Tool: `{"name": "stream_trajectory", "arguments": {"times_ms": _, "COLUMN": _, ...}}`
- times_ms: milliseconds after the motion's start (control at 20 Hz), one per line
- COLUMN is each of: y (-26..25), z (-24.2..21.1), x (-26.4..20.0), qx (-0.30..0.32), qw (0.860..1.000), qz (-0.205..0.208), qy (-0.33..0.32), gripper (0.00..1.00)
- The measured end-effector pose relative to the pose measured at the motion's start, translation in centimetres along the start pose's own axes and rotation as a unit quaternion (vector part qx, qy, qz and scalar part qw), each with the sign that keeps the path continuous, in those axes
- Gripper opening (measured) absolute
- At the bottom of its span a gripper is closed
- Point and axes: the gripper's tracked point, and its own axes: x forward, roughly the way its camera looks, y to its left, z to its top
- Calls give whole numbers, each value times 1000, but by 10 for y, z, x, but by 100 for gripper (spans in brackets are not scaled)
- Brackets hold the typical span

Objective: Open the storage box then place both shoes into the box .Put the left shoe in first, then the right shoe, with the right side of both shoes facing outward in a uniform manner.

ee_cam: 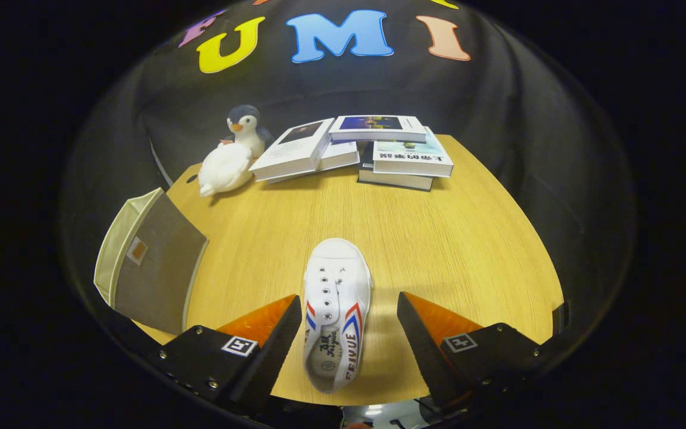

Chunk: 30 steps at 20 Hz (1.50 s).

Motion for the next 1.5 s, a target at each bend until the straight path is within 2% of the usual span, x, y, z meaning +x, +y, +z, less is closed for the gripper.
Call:
{"name": "stream_trajectory", "arguments": {"times_ms": 300, "y": -16, "z": -28, "x": 26, "qx": -31, "qw": 999, "qz": -9, "qy": 42, "gripper": 98}}
{"name": "stream_trajectory", "arguments": {"times_ms": 700, "y": -17, "z": -46, "x": 53, "qx": -41, "qw": 996, "qz": -9, "qy": 85, "gripper": 98}}
{"name": "stream_trajectory", "arguments": {"times_ms": 850, "y": -11, "z": -48, "x": 57, "qx": -31, "qw": 995, "qz": 3, "qy": 93, "gripper": 97}}
{"name": "stream_trajectory", "arguments": {"times_ms": 900, "y": -9, "z": -49, "x": 57, "qx": -28, "qw": 995, "qz": 7, "qy": 95, "gripper": 93}}
{"name": "stream_trajectory", "arguments": {"times_ms": 950, "y": -8, "z": -50, "x": 57, "qx": -28, "qw": 995, "qz": 10, "qy": 96, "gripper": 84}}
{"name": "stream_trajectory", "arguments": {"times_ms": 1000, "y": -6, "z": -50, "x": 57, "qx": -27, "qw": 995, "qz": 13, "qy": 96, "gripper": 80}}
{"name": "stream_trajectory", "arguments": {"times_ms": 1050, "y": -4, "z": -52, "x": 58, "qx": -31, "qw": 995, "qz": 14, "qy": 99, "gripper": 72}}
{"name": "stream_trajectory", "arguments": {"times_ms": 1150, "y": 2, "z": -53, "x": 59, "qx": -26, "qw": 994, "qz": 23, "qy": 100, "gripper": 71}}
{"name": "stream_trajectory", "arguments": {"times_ms": 1250, "y": 0, "z": -52, "x": 60, "qx": -25, "qw": 995, "qz": 21, "qy": 98, "gripper": 35}}
{"name": "stream_trajectory", "arguments": {"times_ms": 1350, "y": 2, "z": -52, "x": 58, "qx": -24, "qw": 995, "qz": 20, "qy": 99, "gripper": 35}}
{"name": "stream_trajectory", "arguments": {"times_ms": 1400, "y": -10, "z": -52, "x": 67, "qx": -7, "qw": 996, "qz": -11, "qy": 87, "gripper": 35}}
{"name": "stream_trajectory", "arguments": {"times_ms": 1450, "y": -10, "z": -51, "x": 60, "qx": 12, "qw": 996, "qz": -5, "qy": 93, "gripper": 2}}
{"name": "stream_trajectory", "arguments": {"times_ms": 1500, "y": -8, "z": -48, "x": 58, "qx": 26, "qw": 996, "qz": -3, "qy": 90, "gripper": 3}}
